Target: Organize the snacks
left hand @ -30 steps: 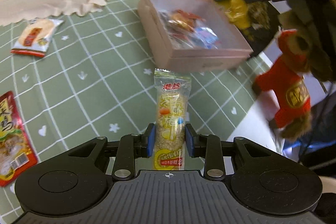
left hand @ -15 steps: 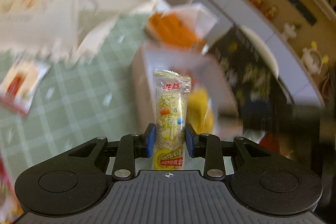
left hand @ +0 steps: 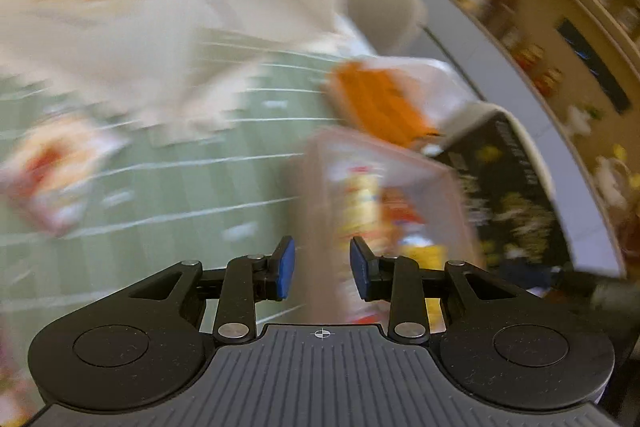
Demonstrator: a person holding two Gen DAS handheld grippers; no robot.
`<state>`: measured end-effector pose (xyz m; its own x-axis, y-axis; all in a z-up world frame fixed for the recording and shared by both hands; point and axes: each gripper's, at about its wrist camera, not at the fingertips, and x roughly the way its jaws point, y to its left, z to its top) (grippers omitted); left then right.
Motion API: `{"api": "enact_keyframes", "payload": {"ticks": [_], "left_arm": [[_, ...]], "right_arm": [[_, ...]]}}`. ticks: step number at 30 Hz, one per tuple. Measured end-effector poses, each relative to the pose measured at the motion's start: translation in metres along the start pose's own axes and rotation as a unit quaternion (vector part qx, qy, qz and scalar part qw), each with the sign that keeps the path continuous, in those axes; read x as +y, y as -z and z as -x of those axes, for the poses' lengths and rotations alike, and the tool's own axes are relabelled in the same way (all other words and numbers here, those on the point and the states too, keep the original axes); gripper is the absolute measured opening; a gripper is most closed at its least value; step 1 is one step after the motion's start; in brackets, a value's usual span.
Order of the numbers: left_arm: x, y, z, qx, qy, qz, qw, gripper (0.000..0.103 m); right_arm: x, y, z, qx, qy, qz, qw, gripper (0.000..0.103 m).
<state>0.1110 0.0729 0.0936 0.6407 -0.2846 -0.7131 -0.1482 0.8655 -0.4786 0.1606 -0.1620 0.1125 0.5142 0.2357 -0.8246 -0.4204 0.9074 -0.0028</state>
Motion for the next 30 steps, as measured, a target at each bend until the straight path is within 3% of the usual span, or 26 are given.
{"api": "enact_keyframes", "payload": {"ticks": [3,6,11,14,17,20,22,25,30], "left_arm": [[0.054,0.025,0.043,-0.022,-0.059,0.050,0.9968,0.034],[0.103,0.053,0.088,-0.033,-0.115,0.100,0.9878,0.034],[0.168,0.097,0.156,-0.040,-0.175,0.158,0.9711,0.034],[0.190,0.124,0.186,-0.043,-0.198,0.178,0.9628,0.034],[0.203,0.147,0.207,-0.044,-0.209,0.182,0.9599,0.034],[0.216,0.166,0.219,-0.042,-0.205,0.201,0.9569,0.034],[0.221,0.172,0.221,-0.042,-0.203,0.210,0.9554,0.034],[0.224,0.173,0.217,-0.047,-0.188,0.214,0.9574,0.034],[0.216,0.149,0.199,-0.055,-0.159,0.176,0.9699,0.034]], "right_arm": [[0.043,-0.022,-0.011,-0.011,-0.030,0.025,0.999,0.071],[0.093,-0.040,-0.034,-0.004,-0.061,0.029,0.998,0.073],[0.161,-0.067,-0.095,0.063,-0.133,-0.045,0.988,0.073],[0.197,-0.082,-0.126,0.064,-0.146,-0.082,0.984,0.073],[0.235,-0.097,-0.151,0.064,-0.120,-0.074,0.988,0.073],[0.270,-0.105,-0.169,0.072,-0.059,-0.025,0.995,0.074],[0.280,-0.105,-0.172,0.066,-0.047,-0.010,0.997,0.079],[0.278,-0.098,-0.171,0.082,-0.069,-0.012,0.994,0.079],[0.251,-0.065,-0.149,0.111,-0.122,-0.001,0.986,0.076]]}}
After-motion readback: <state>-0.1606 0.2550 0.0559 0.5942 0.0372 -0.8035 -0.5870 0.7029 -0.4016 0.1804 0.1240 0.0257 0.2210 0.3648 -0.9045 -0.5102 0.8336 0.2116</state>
